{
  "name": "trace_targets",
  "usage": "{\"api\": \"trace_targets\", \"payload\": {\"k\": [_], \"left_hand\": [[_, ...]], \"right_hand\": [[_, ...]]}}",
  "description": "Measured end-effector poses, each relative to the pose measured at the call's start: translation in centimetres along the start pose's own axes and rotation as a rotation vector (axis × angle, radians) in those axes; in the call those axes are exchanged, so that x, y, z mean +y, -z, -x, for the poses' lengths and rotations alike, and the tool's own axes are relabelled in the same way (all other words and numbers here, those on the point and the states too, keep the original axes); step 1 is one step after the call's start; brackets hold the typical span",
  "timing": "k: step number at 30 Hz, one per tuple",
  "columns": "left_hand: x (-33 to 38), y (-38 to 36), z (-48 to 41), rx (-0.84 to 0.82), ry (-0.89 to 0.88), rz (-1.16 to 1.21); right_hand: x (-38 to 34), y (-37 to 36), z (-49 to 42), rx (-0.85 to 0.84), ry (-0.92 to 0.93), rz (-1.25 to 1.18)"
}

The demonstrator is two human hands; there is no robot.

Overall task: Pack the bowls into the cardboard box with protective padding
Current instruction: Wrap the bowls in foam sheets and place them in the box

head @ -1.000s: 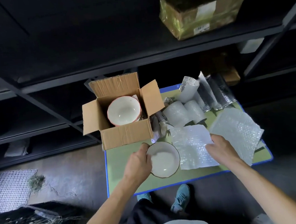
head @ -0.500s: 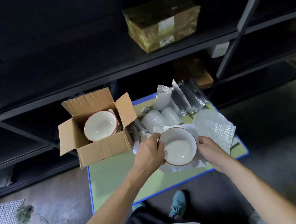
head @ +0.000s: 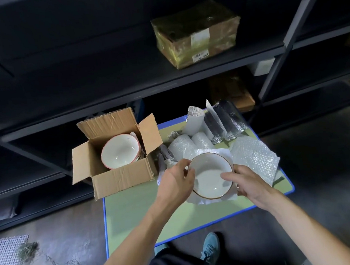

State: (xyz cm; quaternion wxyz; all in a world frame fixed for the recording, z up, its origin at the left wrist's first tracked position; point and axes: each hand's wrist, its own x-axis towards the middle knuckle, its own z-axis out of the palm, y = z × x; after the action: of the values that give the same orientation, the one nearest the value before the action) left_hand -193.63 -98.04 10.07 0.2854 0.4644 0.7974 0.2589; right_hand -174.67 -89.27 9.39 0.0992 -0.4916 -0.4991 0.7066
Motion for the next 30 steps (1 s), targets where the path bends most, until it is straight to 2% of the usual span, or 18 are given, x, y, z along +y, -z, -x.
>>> {"api": "trace_targets", "payload": {"k": [4, 10, 18, 24, 30], "left_hand": [[-1.3, 0.2, 0.2, 0.083, -0.045, -0.013], [-1.6, 2.1, 0.6, -0.056, 0.011, 0.188], [-3.3, 5.0, 2.1, 0.105, 0.003, 0.377], [-6.3, 8.4, 2.4, 0.225, 0.087, 0.376], [-9.3, 13.0, 2.0, 0.287, 0.135, 0.355]], "right_hand": [[-0.4, -0.2, -0.4, 0.013, 0.026, 0.040], [-2.3, -1.2, -0.5, -0.019, 0.110, 0.116], [-4.5, -5.7, -1.8, 0.021, 0.239, 0.281], [-6.3, -10.6, -3.0, 0.116, 0.338, 0.507], [-8.7, -15.9, -4.3, 0.038, 0.331, 0.560]]}}
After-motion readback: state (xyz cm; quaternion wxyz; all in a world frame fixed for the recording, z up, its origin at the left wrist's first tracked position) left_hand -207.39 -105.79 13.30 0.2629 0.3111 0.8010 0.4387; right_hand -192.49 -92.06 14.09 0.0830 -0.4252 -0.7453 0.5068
